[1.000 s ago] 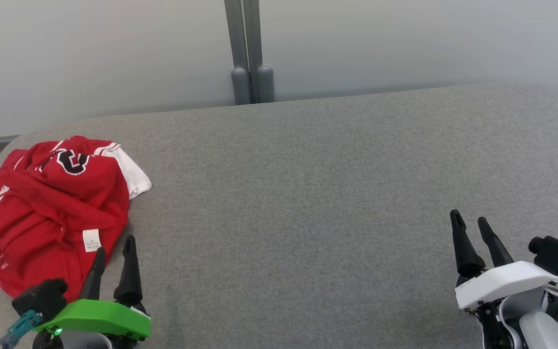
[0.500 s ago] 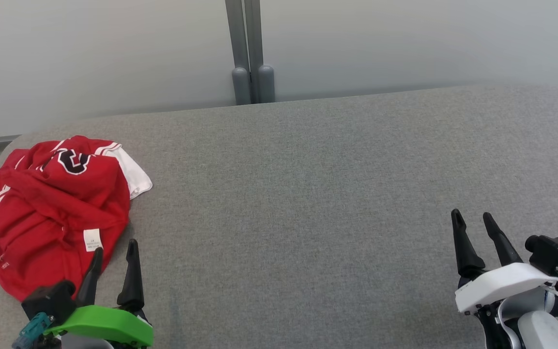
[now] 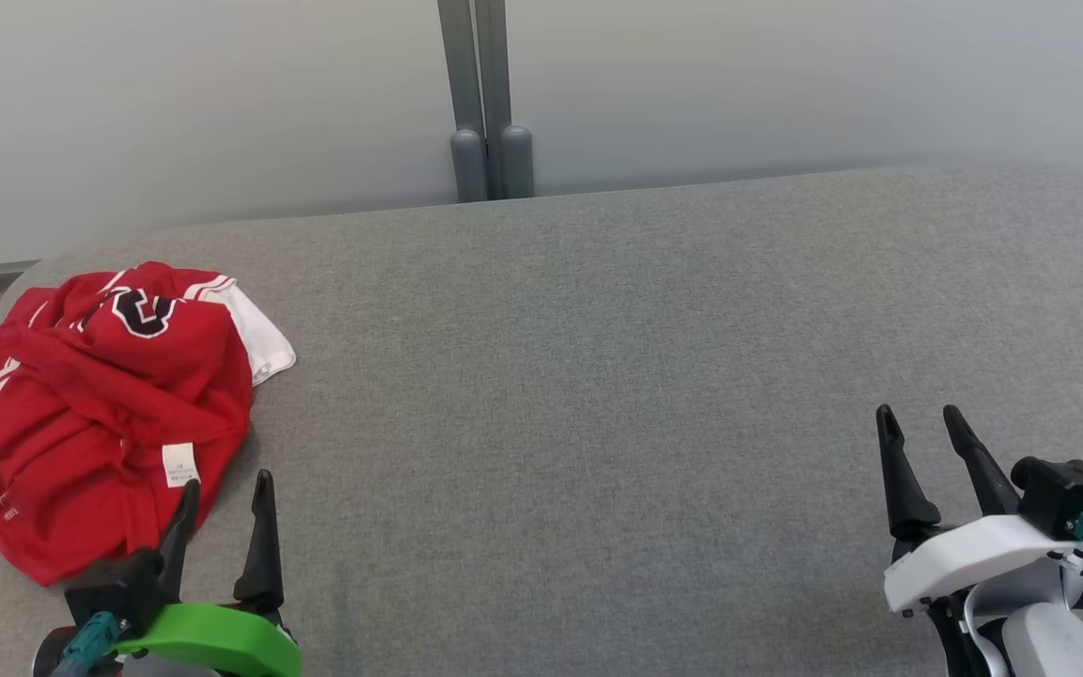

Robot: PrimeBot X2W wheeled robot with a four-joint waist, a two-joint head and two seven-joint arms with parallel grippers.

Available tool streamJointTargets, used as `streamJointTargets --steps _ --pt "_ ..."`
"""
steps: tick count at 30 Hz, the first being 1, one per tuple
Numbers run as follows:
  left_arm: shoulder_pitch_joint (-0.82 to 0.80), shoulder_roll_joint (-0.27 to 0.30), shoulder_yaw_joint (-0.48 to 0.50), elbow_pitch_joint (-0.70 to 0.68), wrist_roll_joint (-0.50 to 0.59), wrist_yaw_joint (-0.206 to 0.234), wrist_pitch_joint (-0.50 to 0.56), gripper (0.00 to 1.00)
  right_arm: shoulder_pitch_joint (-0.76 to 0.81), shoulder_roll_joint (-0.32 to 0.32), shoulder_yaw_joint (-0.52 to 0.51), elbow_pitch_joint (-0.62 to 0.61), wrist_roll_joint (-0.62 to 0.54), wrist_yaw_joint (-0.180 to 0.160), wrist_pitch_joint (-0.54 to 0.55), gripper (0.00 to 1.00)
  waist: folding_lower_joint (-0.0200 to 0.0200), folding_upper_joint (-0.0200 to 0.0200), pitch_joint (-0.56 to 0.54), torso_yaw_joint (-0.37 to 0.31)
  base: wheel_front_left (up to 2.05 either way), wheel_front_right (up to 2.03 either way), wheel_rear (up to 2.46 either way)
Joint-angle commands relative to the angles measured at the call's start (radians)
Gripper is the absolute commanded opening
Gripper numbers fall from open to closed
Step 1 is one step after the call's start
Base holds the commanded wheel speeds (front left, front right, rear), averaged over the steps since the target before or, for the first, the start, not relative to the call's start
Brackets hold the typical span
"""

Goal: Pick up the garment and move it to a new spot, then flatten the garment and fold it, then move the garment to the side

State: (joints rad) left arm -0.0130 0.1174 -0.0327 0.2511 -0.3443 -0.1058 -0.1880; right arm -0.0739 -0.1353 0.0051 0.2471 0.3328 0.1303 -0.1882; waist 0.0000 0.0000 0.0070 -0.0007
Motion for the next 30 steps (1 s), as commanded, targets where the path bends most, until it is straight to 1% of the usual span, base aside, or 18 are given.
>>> streamJointTargets --steps 1,18,30 --pt "0.005 0.009 0.0 -0.005 0.033 -0.001 -0.011 1.0 0.0 -0.005 -0.003 -0.009 -0.025 0.0 -0.011 1.0 0.0 0.0 -0.001 0.0 0.0 0.0 0.0" --pt "0.017 0.002 0.002 0.025 0.154 -0.012 -0.046 1.0 0.017 -0.016 -0.007 -0.005 -0.094 0.0 -0.045 1.0 0.0 0.0 0.002 0.004 0.0 0.0 0.0" --pt "0.019 -0.002 0.005 0.027 0.24 -0.016 -0.068 1.0 0.022 -0.022 -0.009 -0.004 -0.167 0.001 -0.068 1.0 0.0 0.0 0.008 0.001 0.0 0.0 0.0"
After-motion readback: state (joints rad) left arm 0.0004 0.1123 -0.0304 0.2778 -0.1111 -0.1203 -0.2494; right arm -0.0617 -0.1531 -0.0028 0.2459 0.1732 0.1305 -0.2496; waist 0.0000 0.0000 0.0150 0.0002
